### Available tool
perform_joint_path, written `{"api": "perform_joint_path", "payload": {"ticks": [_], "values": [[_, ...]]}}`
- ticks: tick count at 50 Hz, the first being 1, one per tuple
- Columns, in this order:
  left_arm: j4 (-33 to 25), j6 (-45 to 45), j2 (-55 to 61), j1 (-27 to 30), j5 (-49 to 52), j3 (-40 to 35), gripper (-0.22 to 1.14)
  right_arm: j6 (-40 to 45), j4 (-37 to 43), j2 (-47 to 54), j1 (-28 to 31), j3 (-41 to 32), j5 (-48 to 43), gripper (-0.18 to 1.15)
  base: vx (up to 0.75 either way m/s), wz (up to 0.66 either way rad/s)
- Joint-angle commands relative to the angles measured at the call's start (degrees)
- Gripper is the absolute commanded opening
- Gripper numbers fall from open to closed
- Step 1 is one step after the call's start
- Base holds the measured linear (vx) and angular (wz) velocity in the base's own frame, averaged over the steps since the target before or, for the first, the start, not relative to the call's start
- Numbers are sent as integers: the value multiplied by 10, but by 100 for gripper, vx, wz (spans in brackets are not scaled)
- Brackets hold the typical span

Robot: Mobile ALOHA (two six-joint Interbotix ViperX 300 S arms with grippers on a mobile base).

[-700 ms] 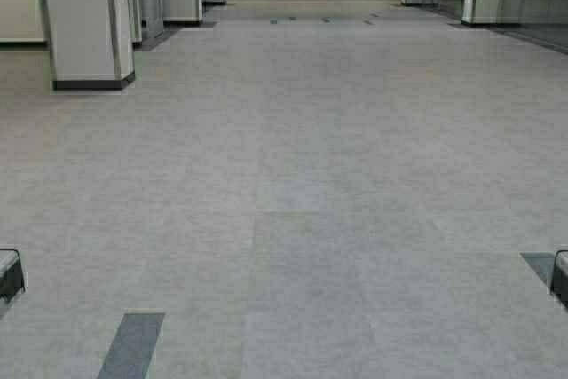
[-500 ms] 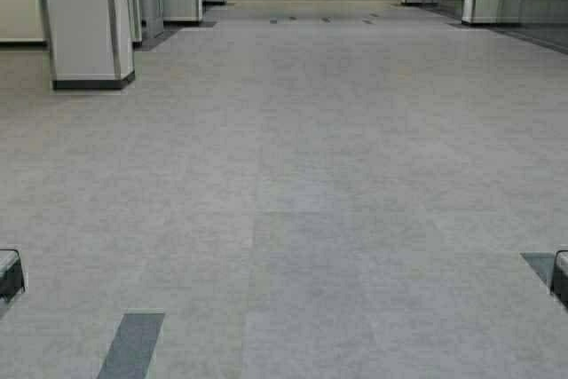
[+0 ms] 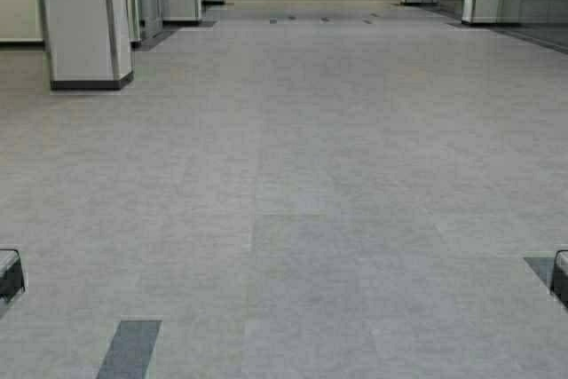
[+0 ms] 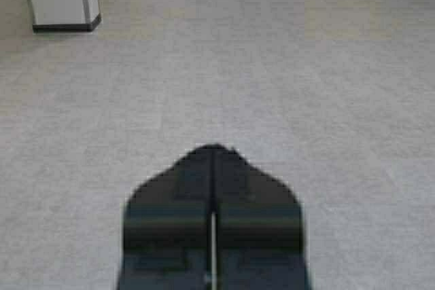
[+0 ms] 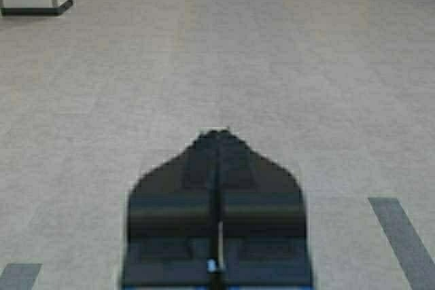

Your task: Navigate to elevator, push the call button, then enter the elevator

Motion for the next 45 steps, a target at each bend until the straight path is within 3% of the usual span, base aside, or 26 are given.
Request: {"api": "perform_joint_path", "payload": {"ticks": [1,45], "values": [[-1,0,6,-1,-4,-11,3,1,0,4,0,-14,-6,4,25,1],[2,0,4,-1,-71,11,3,1,-1,-17,0,-14,-13,4,37,4]]}}
